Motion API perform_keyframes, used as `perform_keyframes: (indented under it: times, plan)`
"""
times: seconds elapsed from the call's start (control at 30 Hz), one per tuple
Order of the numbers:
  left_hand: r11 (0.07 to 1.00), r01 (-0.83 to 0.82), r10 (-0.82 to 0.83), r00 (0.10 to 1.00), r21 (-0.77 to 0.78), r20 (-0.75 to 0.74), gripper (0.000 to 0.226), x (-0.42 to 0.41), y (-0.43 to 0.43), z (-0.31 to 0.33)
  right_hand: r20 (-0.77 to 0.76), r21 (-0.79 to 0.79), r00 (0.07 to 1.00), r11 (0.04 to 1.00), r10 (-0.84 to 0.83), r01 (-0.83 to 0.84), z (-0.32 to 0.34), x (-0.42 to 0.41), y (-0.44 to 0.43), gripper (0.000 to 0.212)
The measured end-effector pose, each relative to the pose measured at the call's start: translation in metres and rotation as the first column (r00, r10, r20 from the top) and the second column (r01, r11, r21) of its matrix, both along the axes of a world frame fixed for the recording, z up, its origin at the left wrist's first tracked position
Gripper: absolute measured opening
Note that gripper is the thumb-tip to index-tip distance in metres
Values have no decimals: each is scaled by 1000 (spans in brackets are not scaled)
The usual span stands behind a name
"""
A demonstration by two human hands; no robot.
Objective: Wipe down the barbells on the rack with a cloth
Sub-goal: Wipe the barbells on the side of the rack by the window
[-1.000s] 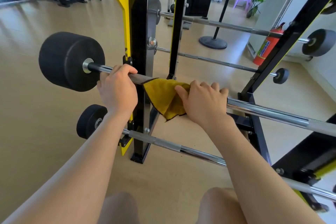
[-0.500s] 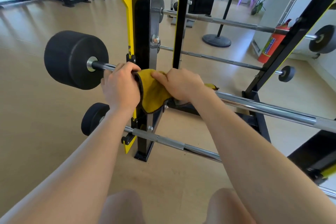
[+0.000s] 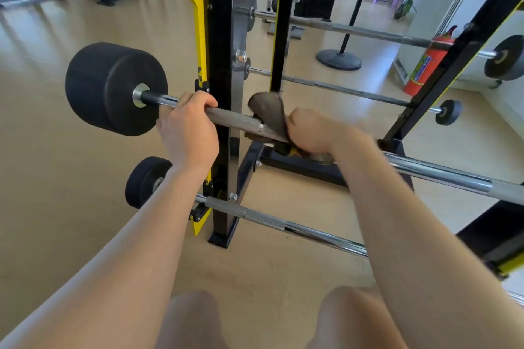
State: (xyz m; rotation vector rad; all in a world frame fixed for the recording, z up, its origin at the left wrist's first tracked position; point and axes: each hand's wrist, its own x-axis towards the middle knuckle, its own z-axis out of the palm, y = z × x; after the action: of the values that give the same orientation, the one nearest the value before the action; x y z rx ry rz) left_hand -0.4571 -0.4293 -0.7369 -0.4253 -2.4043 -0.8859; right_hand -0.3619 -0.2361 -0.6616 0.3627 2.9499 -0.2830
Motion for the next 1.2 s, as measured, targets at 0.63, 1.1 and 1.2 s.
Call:
perform_keyframes:
  times: [0.63, 1.1, 1.2]
  plan:
    - [948, 144, -184, 976, 283, 119, 37, -2, -12, 12, -355, 352, 930, 935, 90, 45, -43, -32, -68, 22]
    - [892, 121, -175, 981, 435, 85, 23, -13, -11, 1, -424, 257, 901, 966, 95, 19, -46, -79, -99, 28]
    - [917, 71, -108, 992, 393, 72, 19, -13, -8, 1, -412, 504, 856, 861, 311, -71, -64, -54, -88, 31]
